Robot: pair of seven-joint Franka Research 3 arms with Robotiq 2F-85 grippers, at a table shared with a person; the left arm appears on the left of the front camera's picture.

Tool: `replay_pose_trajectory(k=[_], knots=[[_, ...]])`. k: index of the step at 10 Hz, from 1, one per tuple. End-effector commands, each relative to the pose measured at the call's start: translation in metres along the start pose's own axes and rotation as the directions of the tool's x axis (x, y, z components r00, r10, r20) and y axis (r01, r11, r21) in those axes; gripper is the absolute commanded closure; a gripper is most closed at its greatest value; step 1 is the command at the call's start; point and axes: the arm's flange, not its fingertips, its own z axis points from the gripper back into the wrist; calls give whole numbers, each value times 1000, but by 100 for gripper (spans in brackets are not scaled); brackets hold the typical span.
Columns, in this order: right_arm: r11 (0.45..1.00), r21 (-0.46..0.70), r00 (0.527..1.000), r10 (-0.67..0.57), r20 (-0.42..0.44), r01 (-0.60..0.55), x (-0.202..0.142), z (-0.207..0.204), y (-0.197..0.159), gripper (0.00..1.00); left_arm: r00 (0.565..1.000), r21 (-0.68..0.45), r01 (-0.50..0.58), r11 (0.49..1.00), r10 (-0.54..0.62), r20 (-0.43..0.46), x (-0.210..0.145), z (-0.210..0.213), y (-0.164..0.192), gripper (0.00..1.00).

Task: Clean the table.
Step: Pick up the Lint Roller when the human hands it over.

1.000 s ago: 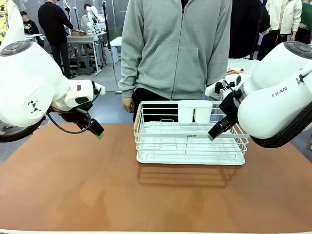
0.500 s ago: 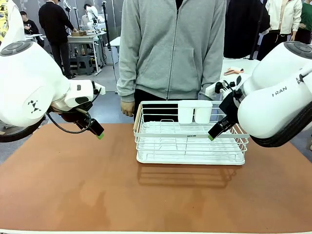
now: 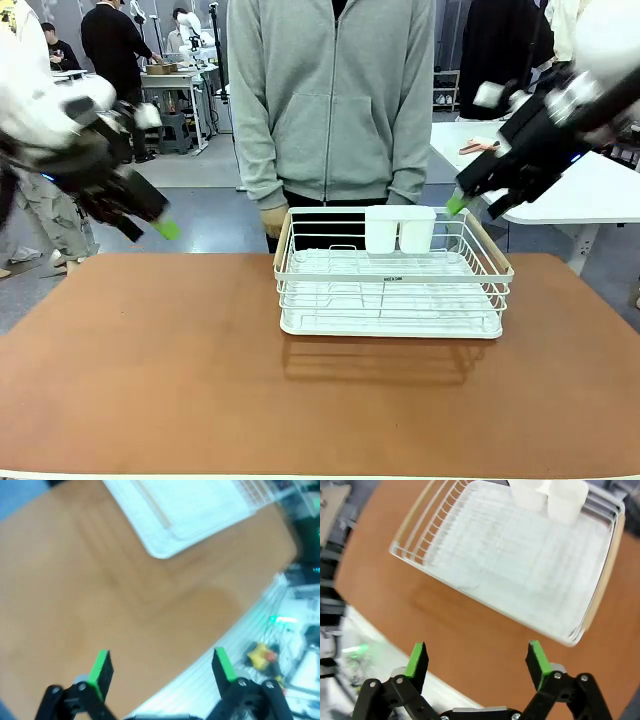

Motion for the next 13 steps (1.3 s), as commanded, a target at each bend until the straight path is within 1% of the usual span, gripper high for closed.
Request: replay_pose_trajectory(k=[1, 2, 3, 4, 5, 6, 7, 8, 9, 10, 11, 12, 13], knots=[[979, 82, 981, -184, -67, 189, -1, 28, -57, 0, 997, -233, -63, 970, 49, -65, -9, 23, 27, 0], [948, 216, 971, -219, -92, 234, -11, 50, -91, 0, 998, -347, -44, 937, 28, -51, -23, 40, 49, 0], [900, 327, 957, -286, -58, 288, -22, 70, -121, 0, 999, -437, -50, 898, 54, -4, -36, 49, 67, 0], [856, 407, 942, -335, -35, 319, -38, 88, -147, 0, 991, -492, -71, 868, 117, 63, -52, 61, 88, 0], [811, 474, 924, -382, -13, 342, -56, 104, -175, 0, 980, -526, -113, 843, 181, 80, -68, 70, 112, 0], [784, 505, 911, -412, -13, 361, -68, 113, -195, 0, 966, -550, -149, 822, 241, 98, -84, 81, 133, 0], [754, 527, 890, -457, -9, 393, -78, 118, -213, 0, 942, -568, -173, 804, 304, 143, -103, 98, 151, 0], [733, 539, 876, -482, -17, 415, -83, 119, -226, 0, 932, -603, -170, 780, 326, 159, -122, 114, 167, 0], [724, 540, 866, -501, -17, 429, -87, 120, -237, 0, 935, -627, -162, 762, 322, 149, -138, 124, 181, 0], [708, 550, 855, -519, -22, 444, -92, 121, -248, 0, 923, -637, -178, 750, 351, 156, -150, 129, 193, 0], [696, 559, 849, -527, -28, 451, -97, 124, -259, 0, 912, -639, -185, 747, 373, 173, -158, 134, 201, 0], [678, 565, 827, -561, -15, 470, -104, 128, -272, 0, 893, -640, -188, 745, 401, 205, -167, 138, 211, 0], [675, 558, 819, -573, -17, 483, -109, 133, -279, 0, 886, -653, -184, 734, 412, 213, -172, 139, 220, 0]])
